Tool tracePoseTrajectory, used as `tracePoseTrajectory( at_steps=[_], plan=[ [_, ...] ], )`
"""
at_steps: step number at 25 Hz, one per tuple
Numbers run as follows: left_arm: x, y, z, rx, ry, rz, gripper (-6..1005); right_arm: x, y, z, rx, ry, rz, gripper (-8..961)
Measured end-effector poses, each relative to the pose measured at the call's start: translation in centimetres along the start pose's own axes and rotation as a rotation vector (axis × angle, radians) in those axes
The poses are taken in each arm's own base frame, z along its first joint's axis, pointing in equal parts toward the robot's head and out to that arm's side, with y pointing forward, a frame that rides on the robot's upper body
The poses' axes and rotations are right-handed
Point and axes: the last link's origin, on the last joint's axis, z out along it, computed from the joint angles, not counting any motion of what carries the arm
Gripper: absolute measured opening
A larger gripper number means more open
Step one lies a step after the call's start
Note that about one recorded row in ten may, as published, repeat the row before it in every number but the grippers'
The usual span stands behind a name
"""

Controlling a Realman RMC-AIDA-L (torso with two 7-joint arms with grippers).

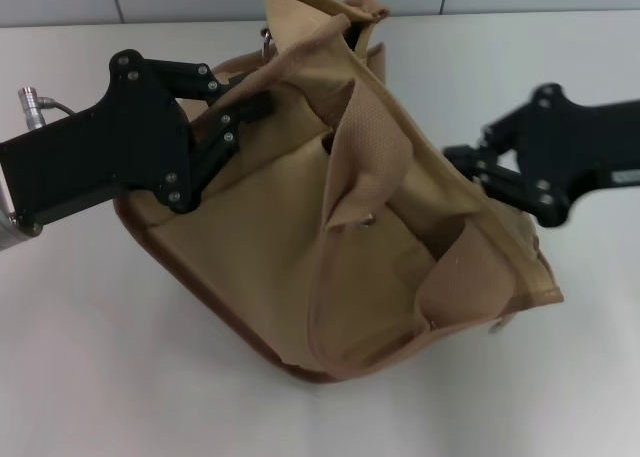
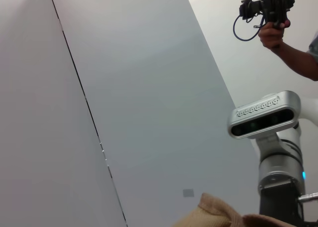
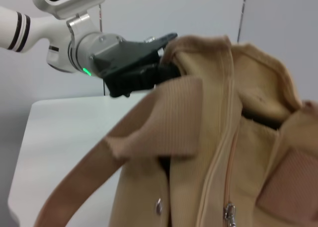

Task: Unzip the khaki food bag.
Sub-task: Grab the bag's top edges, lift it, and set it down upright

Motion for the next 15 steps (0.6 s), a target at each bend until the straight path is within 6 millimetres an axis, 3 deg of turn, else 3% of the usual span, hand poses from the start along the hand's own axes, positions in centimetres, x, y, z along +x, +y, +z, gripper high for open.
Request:
tracePoseTrajectory(
  at_steps=[8, 15],
  plan=[
    [0.0, -0.1, -0.4, 0.027, 0.006, -0.005, 62, 2.2, 1.3, -4.0, 0.027, 0.004, 0.092, 14],
    [0.0, -0.2, -0.4, 0.029, 0.005, -0.012, 62, 6.4, 3.0, -6.1, 0.062, 0.049, 0.215, 42]
  ],
)
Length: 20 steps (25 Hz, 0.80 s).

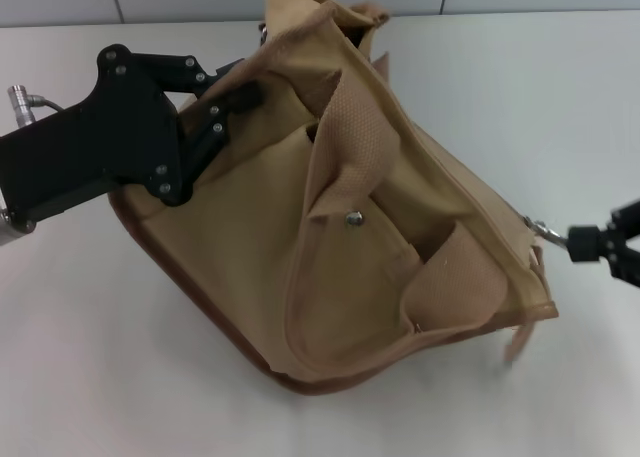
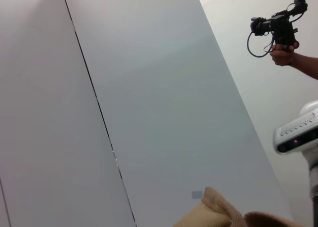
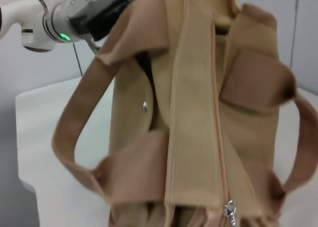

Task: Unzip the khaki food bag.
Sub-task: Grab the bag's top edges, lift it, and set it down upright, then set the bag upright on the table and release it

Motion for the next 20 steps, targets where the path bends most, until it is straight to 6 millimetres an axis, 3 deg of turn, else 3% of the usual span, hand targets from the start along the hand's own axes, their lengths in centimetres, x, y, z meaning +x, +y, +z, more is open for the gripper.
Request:
tracePoseTrajectory(
  at_steps=[8, 14, 19, 20],
  plan=[
    [0.1, -0.2, 0.4, -0.006, 0.006, 0.003, 62, 1.8, -0.1, -0.6, 0.005, -0.051, 0.034, 75],
    [0.1, -0.1, 0.4, -0.008, 0.009, 0.001, 62, 3.1, -1.9, -1.9, 0.168, -0.107, -0.044, 99],
    [0.1, -0.1, 0.5, -0.01, 0.01, 0.0, 62, 3.3, -3.2, -1.3, 0.203, -0.057, -0.111, 119],
    [0.1, -0.1, 0.5, -0.013, 0.011, 0.001, 62, 3.0, -3.8, -0.4, 0.186, -0.046, -0.117, 161]
  ],
)
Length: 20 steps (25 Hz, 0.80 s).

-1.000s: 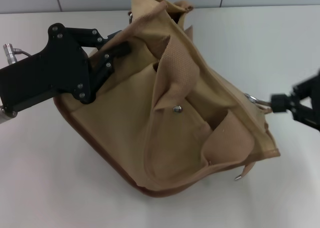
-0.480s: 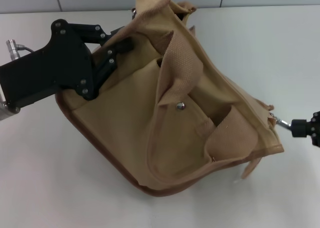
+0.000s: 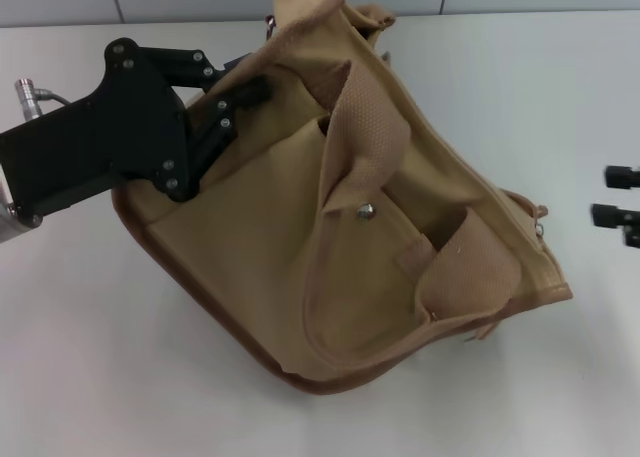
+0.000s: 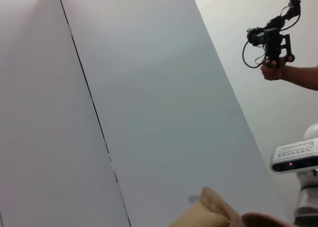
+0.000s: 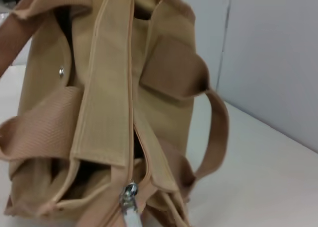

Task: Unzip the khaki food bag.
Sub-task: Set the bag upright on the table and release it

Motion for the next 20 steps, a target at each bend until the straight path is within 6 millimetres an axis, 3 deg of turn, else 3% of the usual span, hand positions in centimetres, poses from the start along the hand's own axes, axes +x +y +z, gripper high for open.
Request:
tracePoseTrajectory(
  at_steps=[9, 15, 18, 20],
  plan=[
    [0.0, 0.0, 0.1, -0.003, 0.001, -0.002, 62, -0.9, -0.5, 5.0, -0.149, 0.021, 0.0, 563],
    [-0.1, 0.1, 0.0, 0.002, 0.0, -0.008, 62, -1.6, -0.9, 8.2, -0.176, 0.068, -0.046, 703],
    [-0.2, 0.1, -0.1, 0.004, -0.001, -0.013, 62, -1.9, -1.1, 8.6, -0.168, 0.049, -0.051, 773],
    [-0.7, 0.4, -0.3, 0.015, -0.005, -0.032, 62, -2.8, -1.3, 8.5, -0.147, -0.02, -0.057, 753]
  ],
)
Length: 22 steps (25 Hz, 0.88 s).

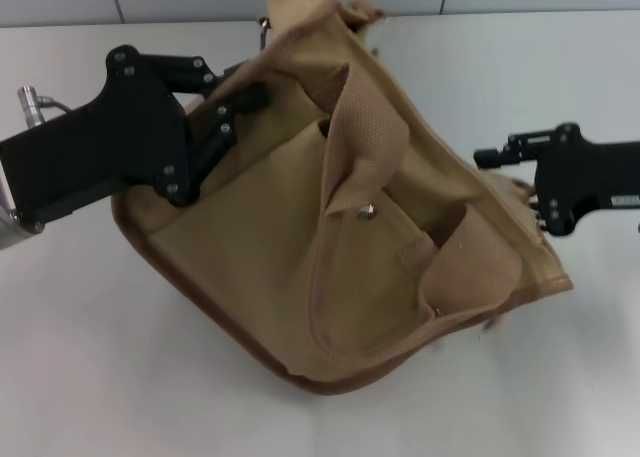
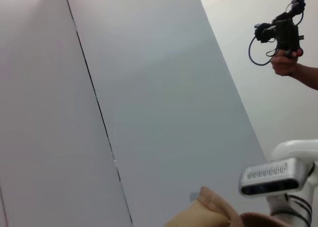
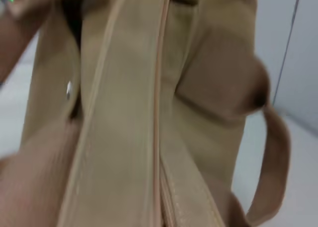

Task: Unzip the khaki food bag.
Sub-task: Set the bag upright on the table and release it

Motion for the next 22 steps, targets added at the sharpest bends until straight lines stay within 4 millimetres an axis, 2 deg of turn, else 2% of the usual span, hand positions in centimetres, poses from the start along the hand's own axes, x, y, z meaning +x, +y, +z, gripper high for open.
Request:
tracePoseTrajectory(
  at_steps=[3, 14, 15, 22],
  plan=[
    [-0.4, 0.2, -0.1, 0.009, -0.004, -0.018, 62, -0.4, -0.2, -0.4, 0.022, -0.033, -0.007, 723],
    [-1.8, 1.9, -1.3, 0.048, 0.007, -0.023, 62, -1.9, -1.1, -1.2, 0.08, -0.071, 0.001, 252],
    [-2.3, 2.7, -1.7, 0.065, 0.02, -0.016, 62, -2.5, -1.4, -1.6, 0.103, -0.091, 0.006, 242],
    [-3.7, 4.8, -2.5, 0.097, 0.011, -0.02, 62, -4.3, -2.5, -2.6, 0.175, -0.136, 0.01, 188]
  ],
)
